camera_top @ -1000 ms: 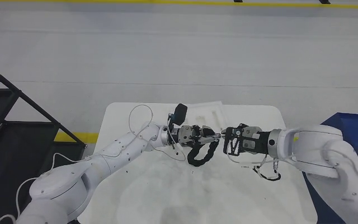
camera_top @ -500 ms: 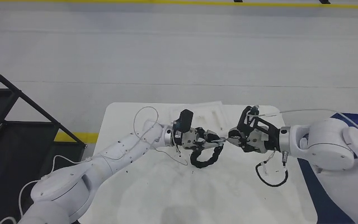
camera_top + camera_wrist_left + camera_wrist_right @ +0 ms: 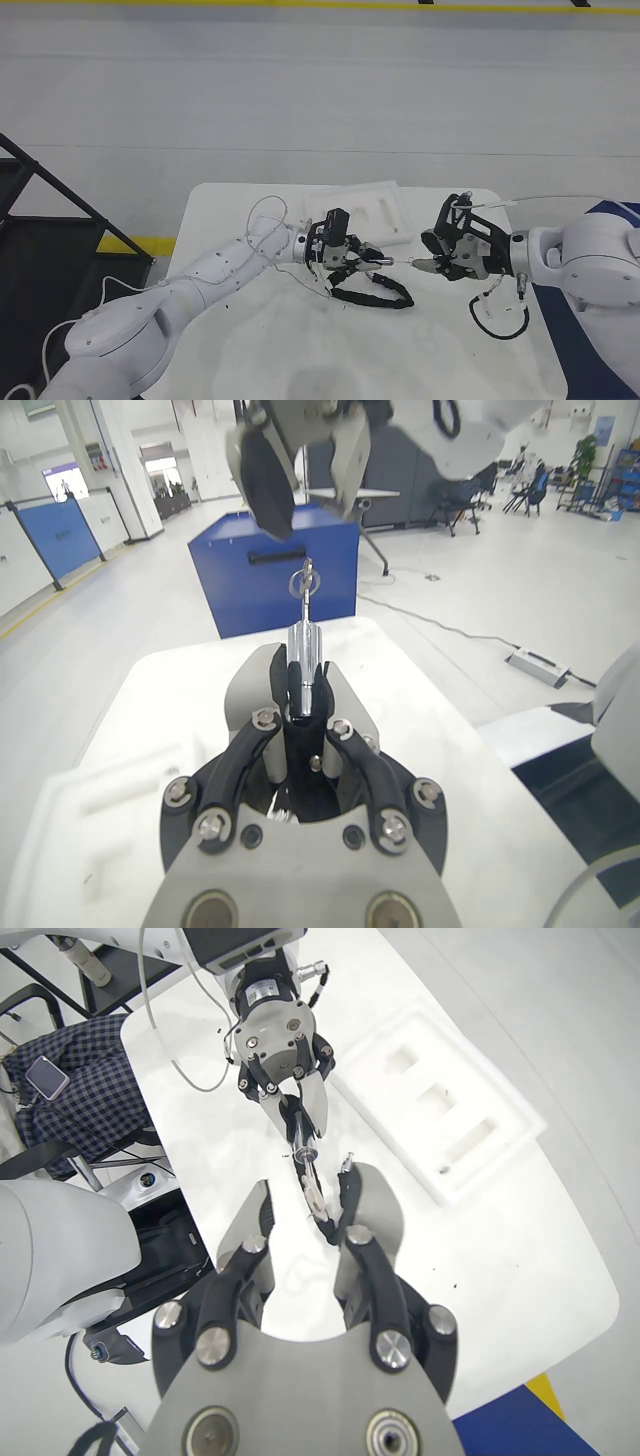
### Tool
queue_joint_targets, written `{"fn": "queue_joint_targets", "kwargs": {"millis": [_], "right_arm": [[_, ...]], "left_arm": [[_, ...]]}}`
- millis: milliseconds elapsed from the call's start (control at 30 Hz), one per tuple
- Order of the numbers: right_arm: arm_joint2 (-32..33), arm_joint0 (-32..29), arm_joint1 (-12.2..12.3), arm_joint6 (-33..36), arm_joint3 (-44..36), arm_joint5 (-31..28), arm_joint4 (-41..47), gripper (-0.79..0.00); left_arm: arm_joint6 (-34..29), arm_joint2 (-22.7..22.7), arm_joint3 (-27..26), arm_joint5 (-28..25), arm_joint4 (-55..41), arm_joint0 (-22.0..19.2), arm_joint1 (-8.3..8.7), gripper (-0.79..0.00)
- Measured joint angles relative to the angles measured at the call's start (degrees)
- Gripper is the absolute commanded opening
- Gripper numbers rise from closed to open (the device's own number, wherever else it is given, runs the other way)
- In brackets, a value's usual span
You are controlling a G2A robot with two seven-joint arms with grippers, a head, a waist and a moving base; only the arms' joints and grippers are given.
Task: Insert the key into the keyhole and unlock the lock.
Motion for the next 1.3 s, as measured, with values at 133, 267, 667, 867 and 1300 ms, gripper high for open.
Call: {"fn": "queue_joint_targets", "kwargs": {"millis": [133,267,667,867,1300], "right_arm": [[0.90,-0.73,0.23,-0.57,-0.49,0.12,-0.64,0.000],[0.69,-0.46,0.28,-1.23,-0.43,0.17,-1.21,0.000],[-4.01,4.00,-0.54,-5.85,3.18,-0.38,-4.86,0.000],[-7.15,7.91,-1.39,-10.41,7.09,-3.31,-7.74,0.000],[-15.52,23.41,-4.71,-24.33,25.50,-19.90,-12.90,0.000]], "left_arm": [[-3.71,0.86,1.28,-1.87,1.08,0.60,-1.43,-0.785],[-7.31,1.75,2.80,-3.94,1.27,1.66,-2.97,-0.785],[-11.96,4.79,7.03,-5.54,-1.77,2.31,-7.14,0.000],[-8.67,4.78,10.11,-5.54,-5.74,-1.71,-6.67,0.000],[-4.56,4.78,11.64,-5.55,-13.80,-17.35,1.09,0.000]]}}
